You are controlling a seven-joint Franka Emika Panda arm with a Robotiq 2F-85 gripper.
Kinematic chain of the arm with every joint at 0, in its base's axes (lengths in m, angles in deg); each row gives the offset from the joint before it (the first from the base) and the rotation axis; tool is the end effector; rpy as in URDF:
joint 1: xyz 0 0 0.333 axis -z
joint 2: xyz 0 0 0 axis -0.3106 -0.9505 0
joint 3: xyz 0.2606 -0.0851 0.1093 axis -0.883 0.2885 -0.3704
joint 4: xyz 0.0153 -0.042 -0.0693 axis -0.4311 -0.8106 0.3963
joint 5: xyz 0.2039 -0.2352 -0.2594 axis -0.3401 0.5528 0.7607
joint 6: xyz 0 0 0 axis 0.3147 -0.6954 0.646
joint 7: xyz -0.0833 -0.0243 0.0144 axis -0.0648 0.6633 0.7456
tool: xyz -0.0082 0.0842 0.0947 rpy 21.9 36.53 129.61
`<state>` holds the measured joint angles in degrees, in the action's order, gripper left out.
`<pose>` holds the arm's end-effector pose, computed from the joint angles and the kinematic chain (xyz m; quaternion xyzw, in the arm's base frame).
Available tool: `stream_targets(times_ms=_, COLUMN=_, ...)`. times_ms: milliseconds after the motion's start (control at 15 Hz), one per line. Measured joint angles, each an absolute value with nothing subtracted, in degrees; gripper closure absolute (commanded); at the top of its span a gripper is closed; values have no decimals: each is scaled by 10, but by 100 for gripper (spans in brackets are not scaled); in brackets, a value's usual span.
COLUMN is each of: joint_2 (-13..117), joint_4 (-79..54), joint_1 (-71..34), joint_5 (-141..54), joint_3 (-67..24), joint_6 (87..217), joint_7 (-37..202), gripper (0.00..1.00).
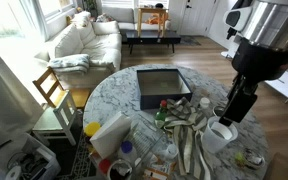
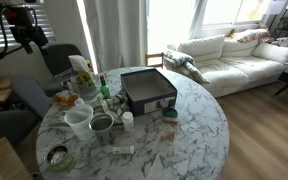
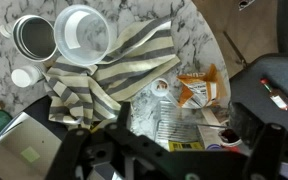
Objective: Put the silver cup in the plastic cup and put them in the clear case
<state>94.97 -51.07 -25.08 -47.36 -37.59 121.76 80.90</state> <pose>0.4102 0.1502 0.4860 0.9911 0.1261 0.0085 0.0428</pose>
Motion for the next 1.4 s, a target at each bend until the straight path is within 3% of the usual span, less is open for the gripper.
stream_targets(times_ms=933, joint_2=949, joint_4=-511, joint_1=-250, joint_5=-473, joint_3=-374, joint_6=1217, joint_7=813, gripper=0)
stream_targets(times_ms=1400, joint_2=945, joint_4=-566, joint_1=-161, joint_5=-369, joint_3=-310, joint_6=1208, joint_7=889, gripper=0)
